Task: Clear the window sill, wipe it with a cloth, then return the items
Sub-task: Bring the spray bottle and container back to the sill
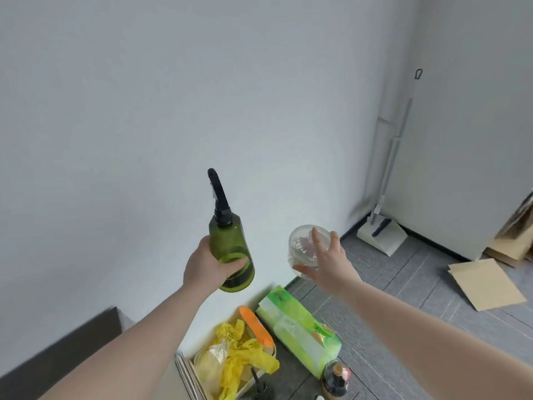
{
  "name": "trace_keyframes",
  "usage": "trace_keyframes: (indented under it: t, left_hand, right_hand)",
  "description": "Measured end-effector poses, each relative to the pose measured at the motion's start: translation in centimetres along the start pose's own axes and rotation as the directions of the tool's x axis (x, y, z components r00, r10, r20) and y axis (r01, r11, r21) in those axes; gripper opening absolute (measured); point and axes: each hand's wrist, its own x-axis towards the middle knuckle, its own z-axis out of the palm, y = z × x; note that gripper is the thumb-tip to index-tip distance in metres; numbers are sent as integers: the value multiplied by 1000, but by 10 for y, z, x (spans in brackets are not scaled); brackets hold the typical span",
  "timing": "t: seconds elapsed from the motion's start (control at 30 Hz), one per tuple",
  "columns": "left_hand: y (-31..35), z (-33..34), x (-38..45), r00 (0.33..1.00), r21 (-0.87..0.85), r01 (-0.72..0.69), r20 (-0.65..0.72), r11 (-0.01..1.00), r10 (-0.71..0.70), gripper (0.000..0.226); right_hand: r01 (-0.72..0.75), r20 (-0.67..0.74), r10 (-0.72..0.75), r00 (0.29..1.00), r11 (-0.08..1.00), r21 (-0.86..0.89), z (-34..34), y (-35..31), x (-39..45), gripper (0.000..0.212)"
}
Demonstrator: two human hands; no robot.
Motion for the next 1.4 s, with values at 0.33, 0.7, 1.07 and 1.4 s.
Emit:
trace_keyframes:
  t: [0.33,0.7,1.07,1.4]
  left_hand:
    - [152,153,21,917,-48,-273,290,961,274,63]
    - [289,353,44,619,-156,-542,591,826,518,63]
    - [433,525,-13,296,-345,-642,713,685,636,53]
    - [568,686,-82,250,-329,-577,801,748,544,62]
  right_hand:
    - [-353,-167,370,914,928,123,-92,175,-49,99]
    - [-690,-271,724,634,688,226,-154,327,-93,97]
    - [-811,-288,902,322,420,407,-211,458,-158,99]
    - [-784,-248,929,275,366,502,-285,656,-186,97]
